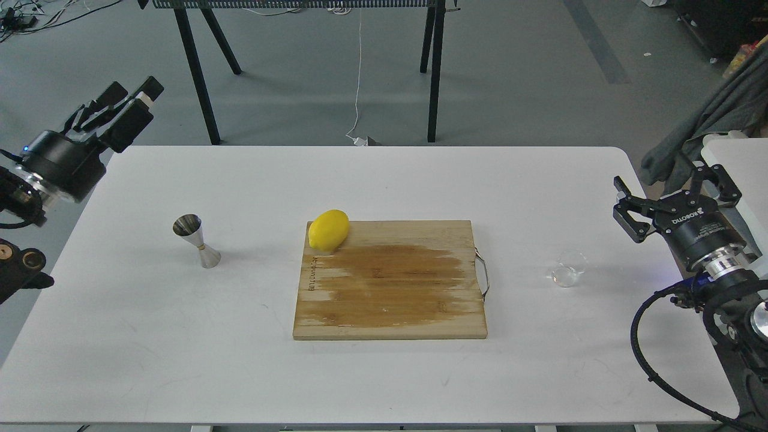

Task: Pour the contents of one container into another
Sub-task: 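Move the left gripper down toward the metal jigger, then grasp the metal jigger with the left gripper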

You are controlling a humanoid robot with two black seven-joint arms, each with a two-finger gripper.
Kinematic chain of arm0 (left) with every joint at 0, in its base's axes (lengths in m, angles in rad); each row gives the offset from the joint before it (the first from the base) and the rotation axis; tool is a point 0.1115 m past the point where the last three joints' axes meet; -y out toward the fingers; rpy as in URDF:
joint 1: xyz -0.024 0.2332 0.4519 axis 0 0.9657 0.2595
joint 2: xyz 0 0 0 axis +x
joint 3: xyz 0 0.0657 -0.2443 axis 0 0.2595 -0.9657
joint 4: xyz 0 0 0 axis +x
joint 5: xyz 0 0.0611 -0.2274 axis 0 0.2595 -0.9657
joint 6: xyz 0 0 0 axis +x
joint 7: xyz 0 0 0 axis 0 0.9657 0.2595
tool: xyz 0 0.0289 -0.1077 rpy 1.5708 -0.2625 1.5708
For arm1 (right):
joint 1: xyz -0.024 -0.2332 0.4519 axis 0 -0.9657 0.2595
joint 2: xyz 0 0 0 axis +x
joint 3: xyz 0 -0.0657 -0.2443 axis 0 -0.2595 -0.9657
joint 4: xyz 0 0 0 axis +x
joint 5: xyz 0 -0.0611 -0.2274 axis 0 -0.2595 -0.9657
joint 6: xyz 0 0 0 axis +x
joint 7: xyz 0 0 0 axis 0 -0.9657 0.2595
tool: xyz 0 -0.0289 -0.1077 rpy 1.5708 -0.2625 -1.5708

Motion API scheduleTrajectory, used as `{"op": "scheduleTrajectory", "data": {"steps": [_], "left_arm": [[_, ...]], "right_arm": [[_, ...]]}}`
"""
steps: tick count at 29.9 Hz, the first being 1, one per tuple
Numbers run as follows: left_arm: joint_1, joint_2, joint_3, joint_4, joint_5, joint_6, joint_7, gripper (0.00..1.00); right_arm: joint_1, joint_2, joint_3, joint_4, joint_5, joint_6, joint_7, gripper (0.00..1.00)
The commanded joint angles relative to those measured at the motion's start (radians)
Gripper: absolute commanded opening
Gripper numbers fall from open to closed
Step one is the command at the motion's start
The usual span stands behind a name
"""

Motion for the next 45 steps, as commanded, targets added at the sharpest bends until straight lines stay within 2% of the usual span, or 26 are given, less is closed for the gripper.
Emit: {"op": "scheduleTrajectory", "data": {"steps": [1, 12, 19, 27, 45], "left_arm": [[0.082, 0.002, -0.014, -0.003, 0.105, 0.042, 0.000, 0.99], [0.255, -0.018, -0.014, 0.089, 0.210, 0.042, 0.000, 0.99], [0.304, -0.111, -0.003, 0.177, 0.232, 0.042, 0.000, 0.99], [0.303, -0.248, 0.014, 0.290, 0.243, 0.042, 0.000, 0.99], [0.179, -0.377, 0.046, 0.487, 0.239, 0.042, 0.000, 0.99]], "right_arm": [[0.000, 0.005, 0.000, 0.000, 0.000, 0.000, 0.000, 0.99], [-0.008, 0.006, 0.000, 0.000, 0.000, 0.000, 0.000, 0.99], [-0.008, 0.006, 0.000, 0.001, 0.000, 0.000, 0.000, 0.99], [-0.008, 0.006, 0.001, 0.003, 0.000, 0.000, 0.000, 0.99], [-0.006, 0.005, 0.001, 0.006, 0.000, 0.000, 0.000, 0.99]]}}
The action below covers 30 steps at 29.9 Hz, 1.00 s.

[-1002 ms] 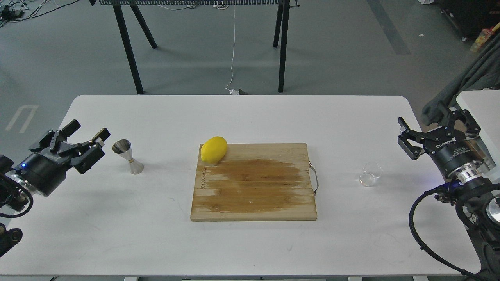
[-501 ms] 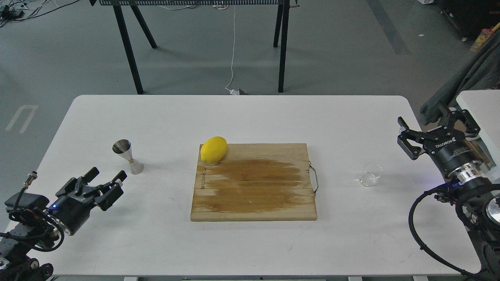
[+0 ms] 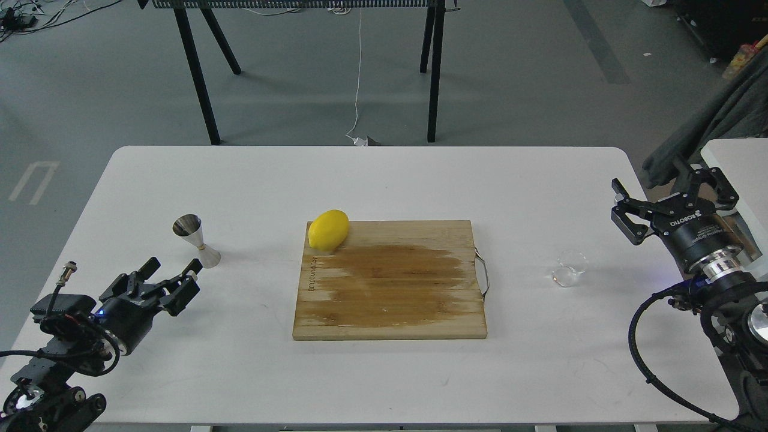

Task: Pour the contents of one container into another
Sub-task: 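Grasp the metal jigger with the left gripper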

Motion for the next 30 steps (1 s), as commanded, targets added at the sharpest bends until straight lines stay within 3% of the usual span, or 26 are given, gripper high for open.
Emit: {"op": "scheduleTrajectory", "data": {"steps": [1, 30], "left_arm": [[-0.039, -0.021, 0.039, 0.034, -0.006, 0.000, 0.000, 0.99], [-0.223, -0.179, 0.105, 0.324, -0.023, 0.000, 0.000, 0.93]], "right_arm": [[0.000, 0.000, 0.000, 0.000, 0.000, 0.000, 0.000, 0.99], [-0.002, -0.011, 0.001, 0.003, 0.003, 0.000, 0.000, 0.99]]}}
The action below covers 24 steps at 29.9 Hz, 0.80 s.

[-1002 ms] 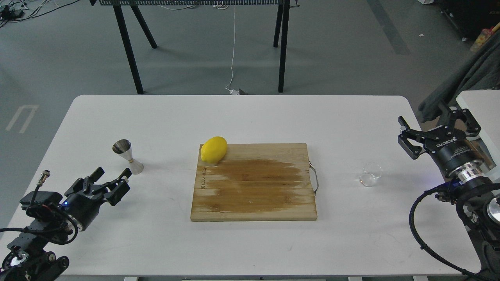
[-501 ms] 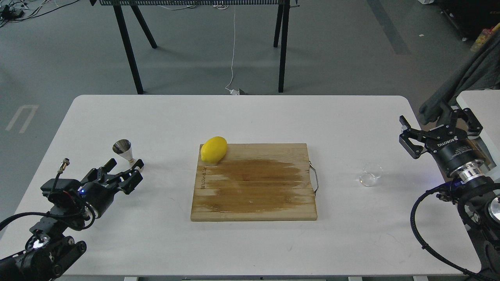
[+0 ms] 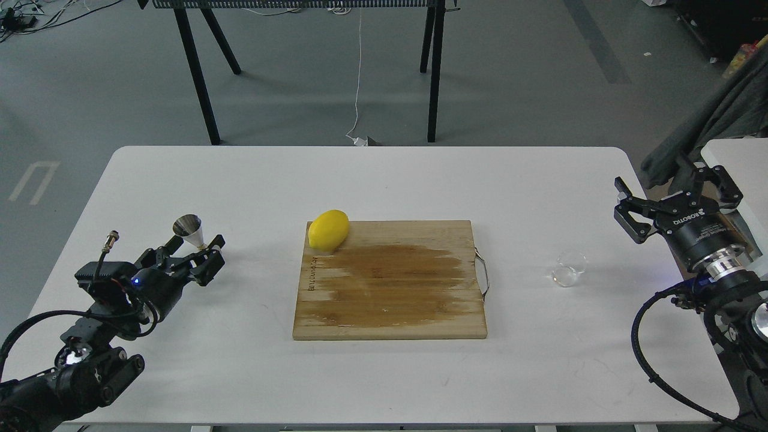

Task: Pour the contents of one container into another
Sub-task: 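Grasp the metal jigger with the left gripper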

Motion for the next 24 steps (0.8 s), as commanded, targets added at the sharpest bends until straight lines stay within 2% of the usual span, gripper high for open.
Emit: {"op": "scheduleTrajectory", "data": {"steps": [1, 5, 9, 12, 19, 21, 24], "left_arm": [[-0.014, -0.021, 0.000, 0.026, 0.000, 0.000, 0.000, 0.92], [-0.033, -0.040, 0.000, 0.065, 0.000, 0.000, 0.000, 0.83], [-0.045, -0.052, 0.000, 0.113, 0.003, 0.000, 0.000, 0.65], [-0.047, -0.053, 0.000, 0.121, 0.003, 0.000, 0.000, 0.57], [-0.050, -0.064, 0.000, 0.156, 0.000, 0.000, 0.000, 0.13], [-0.051, -0.064, 0.000, 0.156, -0.001, 0.000, 0.000, 0.08], [-0.051, -0.064, 0.000, 0.155, -0.011, 0.000, 0.000, 0.07]], "right_arm": [[0.000, -0.001, 0.002, 0.000, 0.000, 0.000, 0.000, 0.99], [0.000, -0.001, 0.006, 0.000, 0.000, 0.000, 0.000, 0.99], [-0.002, -0.001, 0.006, -0.002, 0.000, 0.000, 0.000, 0.99], [-0.002, -0.001, 0.006, -0.003, 0.000, 0.000, 0.000, 0.99], [-0.002, 0.000, 0.006, -0.003, 0.000, 0.000, 0.000, 0.99], [-0.002, 0.000, 0.006, -0.003, 0.000, 0.000, 0.000, 0.99], [-0.002, 0.000, 0.006, -0.005, 0.000, 0.000, 0.000, 0.99]]}}
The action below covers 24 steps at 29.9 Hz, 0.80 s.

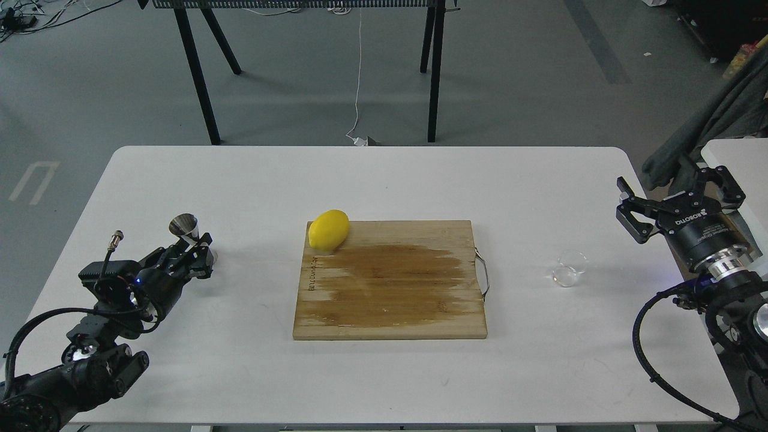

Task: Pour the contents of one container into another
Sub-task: 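Grasp the metal jigger with the left gripper, then carry the jigger with the left gripper onto the cutting board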

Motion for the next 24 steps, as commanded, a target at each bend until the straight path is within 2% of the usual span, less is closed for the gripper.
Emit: {"op": "scheduleTrajectory", "data": {"steps": [1, 11, 16, 24], "left_arm": [[0.000, 0.000, 0.000, -0.001, -0.007, 0.000, 0.000, 0.07], [-0.045, 0.012, -0.001, -0.053, -0.007, 0.000, 0.000, 0.05], [-0.150, 0.098, -0.006, -0.188, -0.011, 0.000, 0.000, 0.05], [-0.197, 0.078, 0.009, -0.508, 0.017, 0.000, 0.000, 0.07]], "right_arm": [[0.000, 0.000, 0.000, -0.001, 0.000, 0.000, 0.000, 0.99], [0.000, 0.002, 0.000, -0.001, 0.000, 0.000, 0.000, 0.99], [0.002, 0.003, 0.000, -0.005, -0.002, 0.000, 0.000, 0.99], [0.006, 0.005, -0.005, -0.010, -0.005, 0.000, 0.000, 0.99]]}}
